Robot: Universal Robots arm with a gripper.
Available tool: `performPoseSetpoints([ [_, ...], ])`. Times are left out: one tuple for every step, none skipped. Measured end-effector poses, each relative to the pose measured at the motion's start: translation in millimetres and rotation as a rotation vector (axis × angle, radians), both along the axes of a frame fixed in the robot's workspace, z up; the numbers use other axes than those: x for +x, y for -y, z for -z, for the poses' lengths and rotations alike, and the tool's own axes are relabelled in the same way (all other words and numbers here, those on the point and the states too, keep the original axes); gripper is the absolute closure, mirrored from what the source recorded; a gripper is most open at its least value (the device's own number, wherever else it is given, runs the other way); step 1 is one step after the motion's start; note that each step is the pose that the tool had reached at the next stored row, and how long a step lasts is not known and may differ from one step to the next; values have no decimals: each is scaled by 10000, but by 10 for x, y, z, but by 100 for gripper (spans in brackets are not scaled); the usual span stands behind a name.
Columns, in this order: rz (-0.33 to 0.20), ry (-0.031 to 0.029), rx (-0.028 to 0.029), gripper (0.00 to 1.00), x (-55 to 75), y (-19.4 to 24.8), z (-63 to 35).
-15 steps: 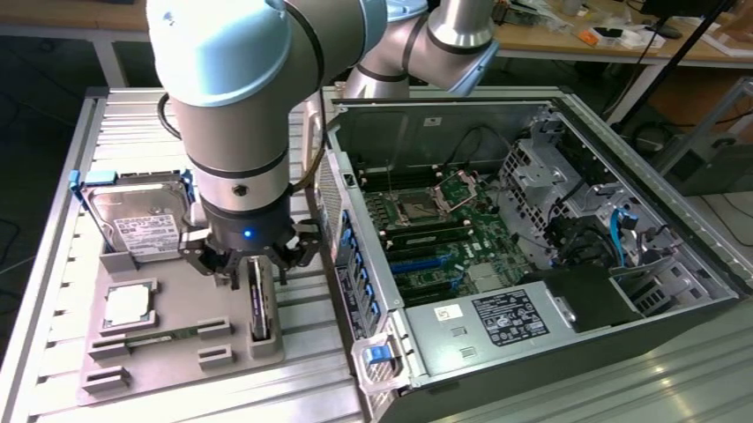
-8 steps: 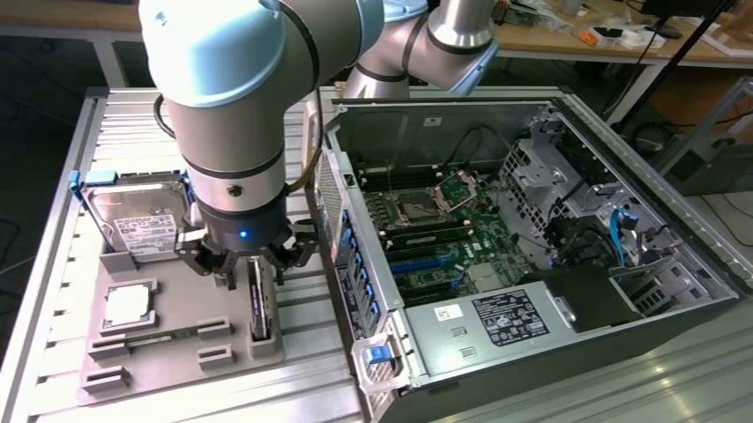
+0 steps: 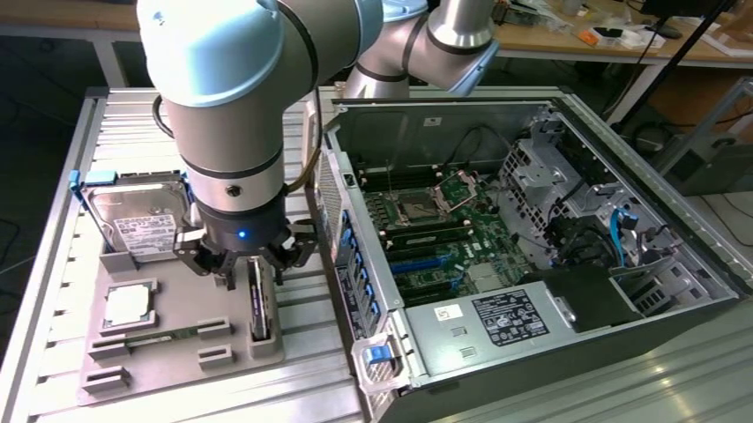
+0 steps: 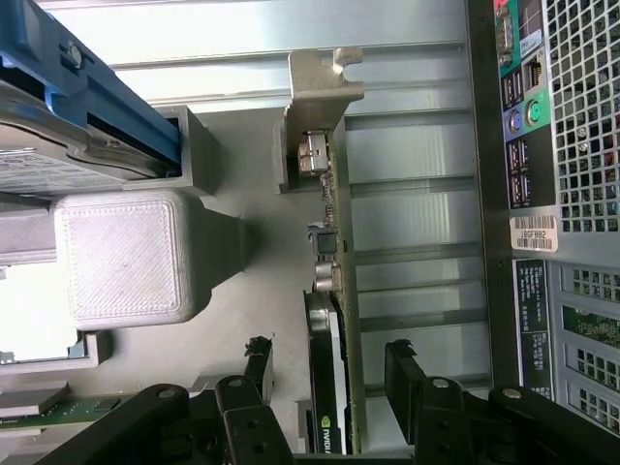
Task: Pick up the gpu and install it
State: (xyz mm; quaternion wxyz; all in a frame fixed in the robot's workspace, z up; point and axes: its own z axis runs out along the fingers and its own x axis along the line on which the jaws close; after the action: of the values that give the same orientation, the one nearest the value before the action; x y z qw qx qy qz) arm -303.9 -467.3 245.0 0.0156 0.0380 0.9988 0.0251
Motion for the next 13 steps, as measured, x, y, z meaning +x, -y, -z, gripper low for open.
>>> performPoseSetpoints([
  [0, 0, 0, 42, 0, 0, 0],
  [0, 1, 1, 43, 0, 0, 0],
  [0, 0, 0, 49, 0, 0, 0],
  [0, 0, 0, 56, 0, 0, 0],
  [0, 0, 1, 62, 0, 0, 0],
  [1, 0, 0, 62, 0, 0, 0],
  [0, 0, 0, 68, 0, 0, 0],
  [0, 0, 1, 68, 0, 0, 0],
  [0, 0, 0, 68, 0, 0, 0],
  [0, 0, 0, 68, 0, 0, 0],
  [0, 0, 0, 68, 0, 0, 0],
  [0, 0, 0, 68, 0, 0, 0],
  [0, 0, 0, 68, 0, 0, 0],
])
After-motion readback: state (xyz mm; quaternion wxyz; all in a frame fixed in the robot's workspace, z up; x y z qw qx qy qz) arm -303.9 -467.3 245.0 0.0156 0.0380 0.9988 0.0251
